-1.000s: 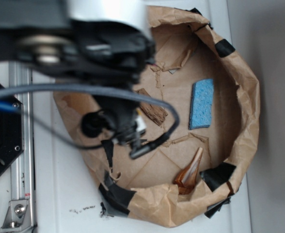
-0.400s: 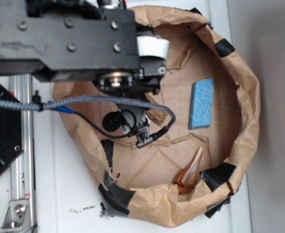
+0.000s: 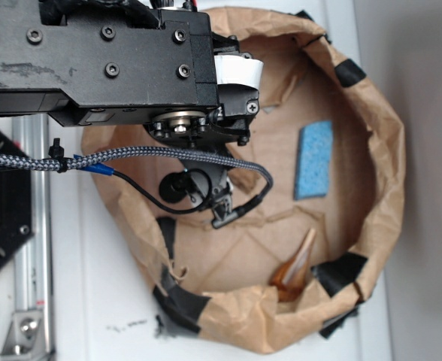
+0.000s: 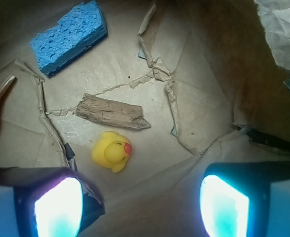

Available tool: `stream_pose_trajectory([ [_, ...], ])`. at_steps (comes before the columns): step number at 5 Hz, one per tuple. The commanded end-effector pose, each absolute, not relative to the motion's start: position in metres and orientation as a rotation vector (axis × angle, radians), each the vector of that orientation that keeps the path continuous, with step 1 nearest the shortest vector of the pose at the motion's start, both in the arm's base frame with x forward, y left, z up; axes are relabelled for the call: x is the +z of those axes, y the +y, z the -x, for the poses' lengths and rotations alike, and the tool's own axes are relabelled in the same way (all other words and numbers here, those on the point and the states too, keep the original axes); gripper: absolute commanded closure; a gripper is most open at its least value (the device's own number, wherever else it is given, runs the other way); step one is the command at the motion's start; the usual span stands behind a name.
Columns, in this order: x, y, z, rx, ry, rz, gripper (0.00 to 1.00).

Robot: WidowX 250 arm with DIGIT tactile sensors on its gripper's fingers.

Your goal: Grab the yellow duck.

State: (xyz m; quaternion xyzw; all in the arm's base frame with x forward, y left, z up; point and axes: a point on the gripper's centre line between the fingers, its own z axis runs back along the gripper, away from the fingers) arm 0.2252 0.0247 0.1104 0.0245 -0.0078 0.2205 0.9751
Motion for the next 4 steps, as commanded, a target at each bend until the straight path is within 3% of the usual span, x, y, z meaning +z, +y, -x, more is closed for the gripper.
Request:
stream_pose_trajectory([
  [1,0.096,0.044,-0.222,0.443,-0.185,-0.013,0.00],
  [4,0.075,0.043,-0.218,0.402,-0.125,-0.022,0.00],
])
